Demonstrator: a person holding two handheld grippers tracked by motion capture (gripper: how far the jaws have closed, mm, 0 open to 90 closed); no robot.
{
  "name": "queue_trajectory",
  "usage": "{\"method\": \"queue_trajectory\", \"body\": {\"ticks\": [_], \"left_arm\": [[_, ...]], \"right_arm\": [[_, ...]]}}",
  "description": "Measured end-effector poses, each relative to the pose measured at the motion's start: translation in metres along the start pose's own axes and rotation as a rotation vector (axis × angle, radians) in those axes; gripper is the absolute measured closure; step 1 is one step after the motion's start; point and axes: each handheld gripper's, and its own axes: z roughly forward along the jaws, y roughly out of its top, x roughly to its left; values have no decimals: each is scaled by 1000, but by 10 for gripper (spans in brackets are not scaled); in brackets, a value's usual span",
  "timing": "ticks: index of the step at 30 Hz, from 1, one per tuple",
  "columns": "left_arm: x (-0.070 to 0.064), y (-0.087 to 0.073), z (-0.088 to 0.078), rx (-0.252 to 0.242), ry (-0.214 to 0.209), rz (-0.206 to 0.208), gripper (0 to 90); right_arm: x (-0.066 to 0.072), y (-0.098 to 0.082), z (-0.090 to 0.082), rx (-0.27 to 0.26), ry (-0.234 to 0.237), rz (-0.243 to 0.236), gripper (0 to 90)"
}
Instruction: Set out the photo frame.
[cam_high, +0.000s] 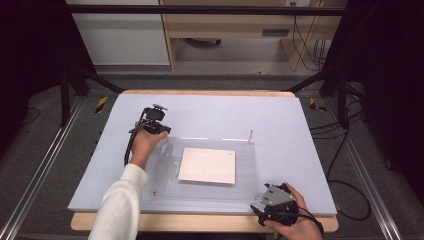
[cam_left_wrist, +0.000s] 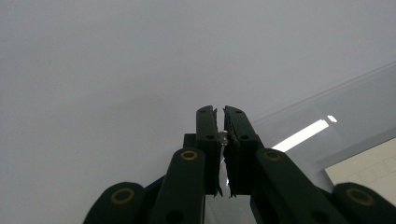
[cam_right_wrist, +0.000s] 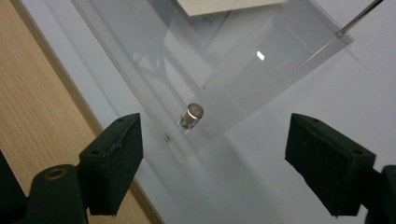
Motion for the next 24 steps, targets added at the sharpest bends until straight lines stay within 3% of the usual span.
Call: {"method": "queue_trajectory", "body": {"ticks": [5,14,20,24], "left_arm": [[1,0,1,3,-3,2,845],[0,-1,2,-8,-1,21,841],[0,-4,1,-28,-10,27,840],[0,-5,1,-32,-8,35,839]], "right_arm": [[0,-1,4,24,-28,-15,235],[4,5,-2,-29,-101,-65,304],[8,7,1,-11,-104,-93,331],[6,8,-1,-14,-117,-82,376]]}}
